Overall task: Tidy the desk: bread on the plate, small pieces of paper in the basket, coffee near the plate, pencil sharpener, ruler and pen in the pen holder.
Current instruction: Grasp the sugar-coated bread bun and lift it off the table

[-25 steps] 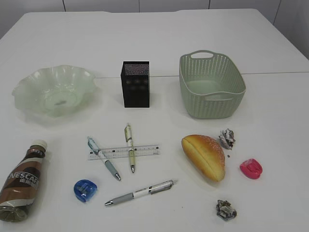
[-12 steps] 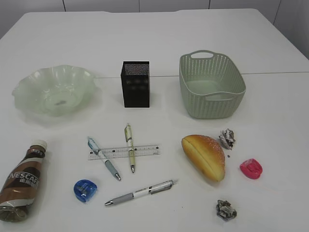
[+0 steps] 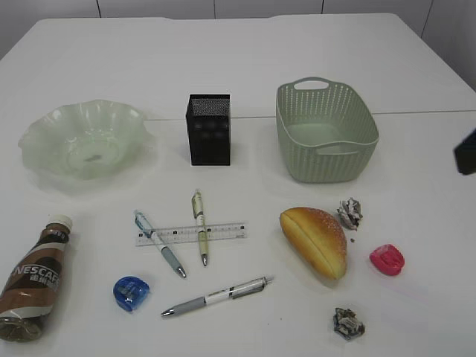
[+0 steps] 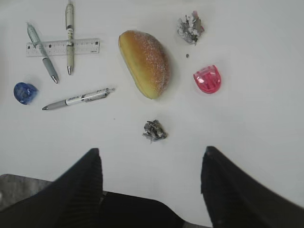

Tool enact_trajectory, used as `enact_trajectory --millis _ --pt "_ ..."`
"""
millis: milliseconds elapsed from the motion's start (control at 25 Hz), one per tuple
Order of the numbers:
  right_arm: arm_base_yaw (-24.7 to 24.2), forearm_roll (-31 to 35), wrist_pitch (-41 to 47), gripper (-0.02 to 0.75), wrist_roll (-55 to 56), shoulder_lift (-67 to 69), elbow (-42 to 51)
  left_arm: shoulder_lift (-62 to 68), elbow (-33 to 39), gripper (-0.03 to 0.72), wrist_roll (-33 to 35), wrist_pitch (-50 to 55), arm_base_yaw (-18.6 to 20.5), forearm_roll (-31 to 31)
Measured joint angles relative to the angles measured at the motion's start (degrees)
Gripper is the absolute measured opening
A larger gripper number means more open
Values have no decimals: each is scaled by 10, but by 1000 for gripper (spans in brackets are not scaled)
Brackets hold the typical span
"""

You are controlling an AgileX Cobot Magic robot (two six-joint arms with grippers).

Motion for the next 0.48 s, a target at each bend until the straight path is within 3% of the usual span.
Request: enact_trajectory --millis 240,480 --pt "9 19 0 515 -38 165 -81 1 0 445 0 0 0 3" --pt "9 44 -33 516 -97 272 -86 1 0 445 0 0 0 3"
